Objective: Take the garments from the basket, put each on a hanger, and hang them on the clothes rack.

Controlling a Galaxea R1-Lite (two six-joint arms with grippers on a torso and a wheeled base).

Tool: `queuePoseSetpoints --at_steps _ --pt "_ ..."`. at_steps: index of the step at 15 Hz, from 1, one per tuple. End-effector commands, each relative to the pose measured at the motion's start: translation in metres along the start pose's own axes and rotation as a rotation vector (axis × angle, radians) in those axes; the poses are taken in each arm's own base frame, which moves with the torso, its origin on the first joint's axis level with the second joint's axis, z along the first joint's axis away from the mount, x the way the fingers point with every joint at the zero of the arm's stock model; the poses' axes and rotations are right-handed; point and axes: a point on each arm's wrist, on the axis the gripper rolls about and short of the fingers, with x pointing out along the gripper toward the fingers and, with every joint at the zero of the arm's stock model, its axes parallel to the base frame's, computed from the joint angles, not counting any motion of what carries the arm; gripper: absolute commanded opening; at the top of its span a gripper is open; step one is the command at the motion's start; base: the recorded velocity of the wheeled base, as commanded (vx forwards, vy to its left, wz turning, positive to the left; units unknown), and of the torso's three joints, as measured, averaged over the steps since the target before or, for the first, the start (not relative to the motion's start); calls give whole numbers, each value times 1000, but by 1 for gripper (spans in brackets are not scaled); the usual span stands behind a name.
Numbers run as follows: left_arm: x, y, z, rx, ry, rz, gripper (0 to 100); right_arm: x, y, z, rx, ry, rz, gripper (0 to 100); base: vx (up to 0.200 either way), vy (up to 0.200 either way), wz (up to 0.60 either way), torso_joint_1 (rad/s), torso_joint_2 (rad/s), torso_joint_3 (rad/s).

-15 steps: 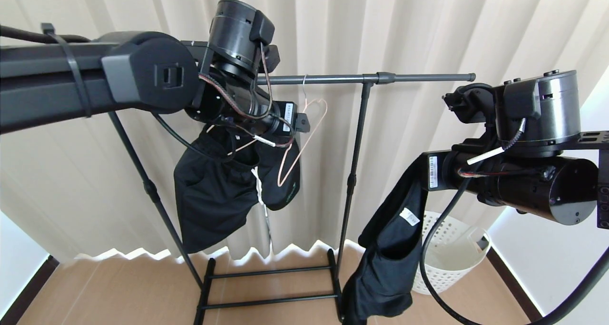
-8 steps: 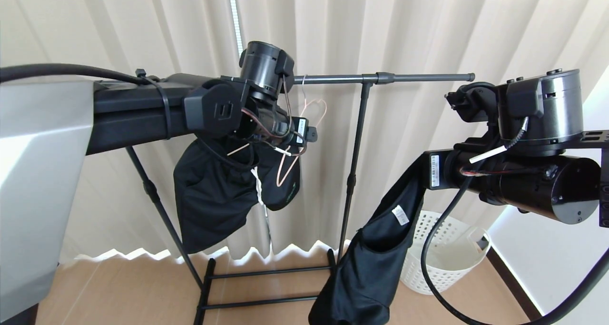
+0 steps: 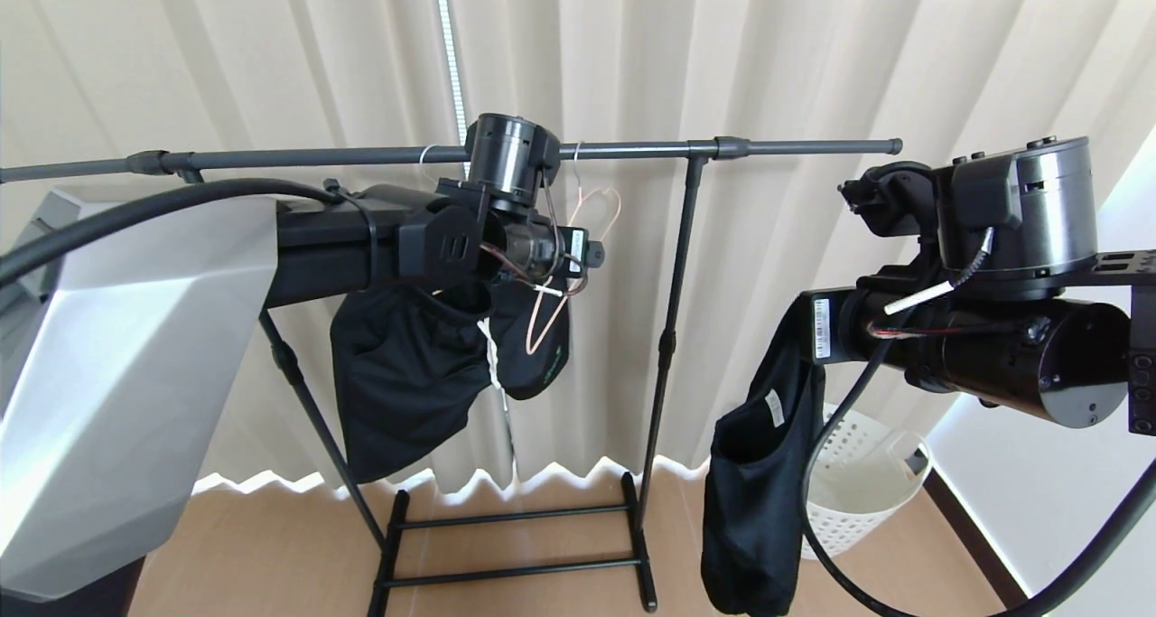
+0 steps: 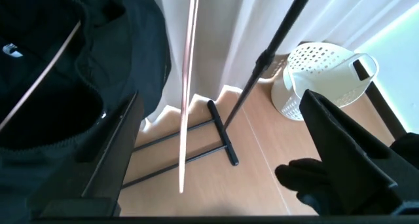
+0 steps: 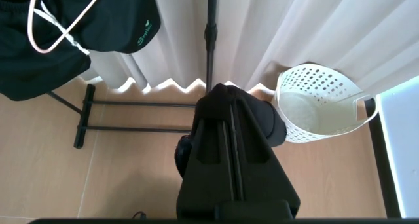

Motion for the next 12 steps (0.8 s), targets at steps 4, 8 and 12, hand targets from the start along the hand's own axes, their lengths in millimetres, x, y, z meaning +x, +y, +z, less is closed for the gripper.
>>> queuePoseSetpoints --at_steps 4,8,12 --pt "28 6 -15 20 -15 20 100 1 0 -1 -2 4 0 0 0 0 0 0 0 0" --pt "46 18 -23 23 -40 42 100 5 2 -3 -7 14 -3 0 0 0 0 0 0 0" --pt "61 23 -35 20 -39 50 100 7 3 -5 -11 21 -4 0 0 0 0 0 0 0"
